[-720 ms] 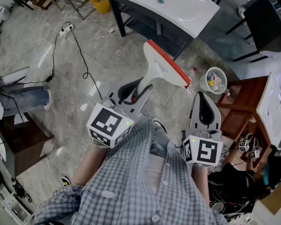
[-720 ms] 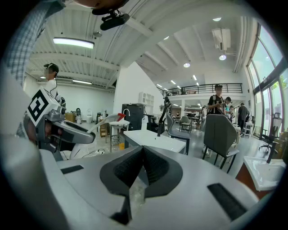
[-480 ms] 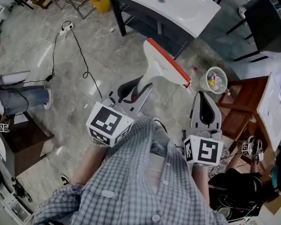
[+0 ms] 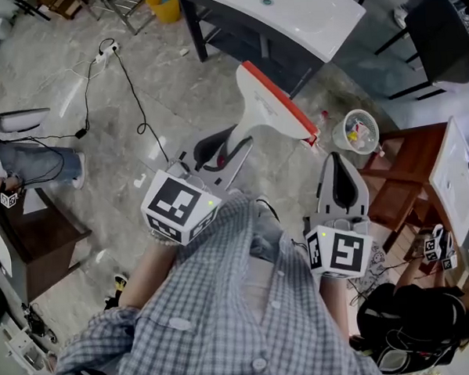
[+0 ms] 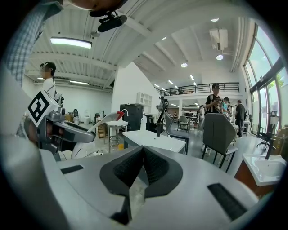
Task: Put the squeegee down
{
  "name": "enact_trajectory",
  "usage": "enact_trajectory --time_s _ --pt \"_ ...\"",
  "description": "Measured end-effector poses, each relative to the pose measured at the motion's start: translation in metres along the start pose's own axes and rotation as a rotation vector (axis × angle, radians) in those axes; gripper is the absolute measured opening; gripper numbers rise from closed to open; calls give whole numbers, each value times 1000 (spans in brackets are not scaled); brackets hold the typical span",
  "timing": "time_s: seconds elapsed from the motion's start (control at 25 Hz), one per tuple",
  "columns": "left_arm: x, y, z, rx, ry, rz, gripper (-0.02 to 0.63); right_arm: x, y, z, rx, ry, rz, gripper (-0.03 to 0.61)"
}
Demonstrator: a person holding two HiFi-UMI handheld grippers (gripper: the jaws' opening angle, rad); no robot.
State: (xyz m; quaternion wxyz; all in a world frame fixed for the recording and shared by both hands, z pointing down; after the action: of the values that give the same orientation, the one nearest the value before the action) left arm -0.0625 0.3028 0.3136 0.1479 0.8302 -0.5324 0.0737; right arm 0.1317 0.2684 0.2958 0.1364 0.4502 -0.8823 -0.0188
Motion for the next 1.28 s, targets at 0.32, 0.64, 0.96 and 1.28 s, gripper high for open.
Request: enact_trajectory --time_s 0.32,0.64,0.96,1.28 --pt "-20 14 -1 4 -20 4 104 -1 20 2 -2 -5 -14 9" --pt "-37 18 -5 8 -43 20 104 -6 32 5 -14 -19 -20 9" --pt "-38 21 -6 -3 -46 26 104 -3 34 2 -17 -9 -14 9" --pt "-27 29 0 -4 -60 48 104 15 22 1 -30 -8 7 9"
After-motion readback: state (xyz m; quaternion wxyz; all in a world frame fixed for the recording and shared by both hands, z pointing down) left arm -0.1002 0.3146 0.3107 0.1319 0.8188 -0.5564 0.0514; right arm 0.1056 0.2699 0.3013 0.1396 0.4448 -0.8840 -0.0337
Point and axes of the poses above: the fingertips, and each gripper's own axes: x forward along the fingers, y to its left, z out of its top, the point moved 5 cm from there along -x, backward along the fingers, and after that the axes turned 2 degrees about -x, right-handed, at the moved point
